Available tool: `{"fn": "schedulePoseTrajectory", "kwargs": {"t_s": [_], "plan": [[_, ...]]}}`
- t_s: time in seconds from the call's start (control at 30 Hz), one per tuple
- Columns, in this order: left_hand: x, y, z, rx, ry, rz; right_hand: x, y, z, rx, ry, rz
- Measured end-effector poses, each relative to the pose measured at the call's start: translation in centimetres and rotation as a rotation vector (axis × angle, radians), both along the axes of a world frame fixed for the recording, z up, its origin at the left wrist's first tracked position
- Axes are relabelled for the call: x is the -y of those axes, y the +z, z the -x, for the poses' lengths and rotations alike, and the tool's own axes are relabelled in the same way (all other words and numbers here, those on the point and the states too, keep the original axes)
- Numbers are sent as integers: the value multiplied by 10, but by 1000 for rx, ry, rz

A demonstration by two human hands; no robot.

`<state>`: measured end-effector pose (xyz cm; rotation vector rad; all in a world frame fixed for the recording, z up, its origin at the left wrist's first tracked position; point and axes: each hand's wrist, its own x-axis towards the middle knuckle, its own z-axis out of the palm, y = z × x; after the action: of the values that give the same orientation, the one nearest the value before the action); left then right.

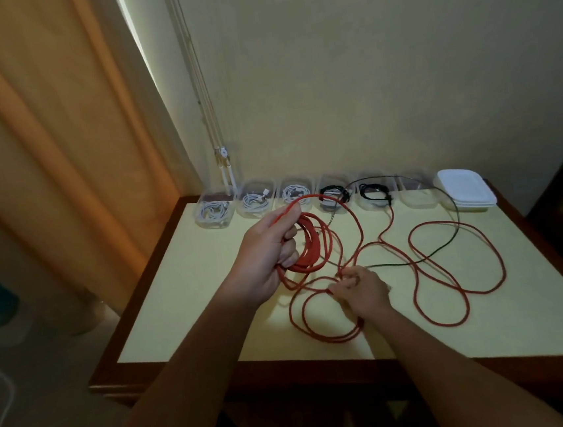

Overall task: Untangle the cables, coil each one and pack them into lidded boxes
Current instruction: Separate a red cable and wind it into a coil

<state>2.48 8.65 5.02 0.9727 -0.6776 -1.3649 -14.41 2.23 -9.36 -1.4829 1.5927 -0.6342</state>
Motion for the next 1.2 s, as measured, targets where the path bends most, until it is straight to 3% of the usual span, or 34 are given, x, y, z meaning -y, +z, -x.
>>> {"fn": "schedulePoseTrajectory", "kwargs": {"t_s": [0.3, 0.37, 0.47, 0.53, 0.73, 0.93, 1.1, 1.2], "plan": [[5, 3, -13, -43, -24, 2, 33, 28, -12, 19, 13, 150], [4, 8, -15, -66, -17, 14, 46, 49, -11, 119, -60, 202], [2, 16, -17, -95, 3, 15, 65, 86, -9, 440, -136, 204], [1, 21, -18, -131, 14, 13, 72, 108, -1, 490, -110, 232], [-6, 47, -8, -194, 21, 62, 44, 139, 38, 93, 144, 328], [-34, 76, 8, -217, -13, 160, -4, 142, 82, 110, 135, 333], [-59, 98, 10, -162, 39, 227, -33, 125, 121, -219, 84, 437], [-77, 110, 15, -210, 39, 230, -54, 118, 137, -270, 81, 440]]}}
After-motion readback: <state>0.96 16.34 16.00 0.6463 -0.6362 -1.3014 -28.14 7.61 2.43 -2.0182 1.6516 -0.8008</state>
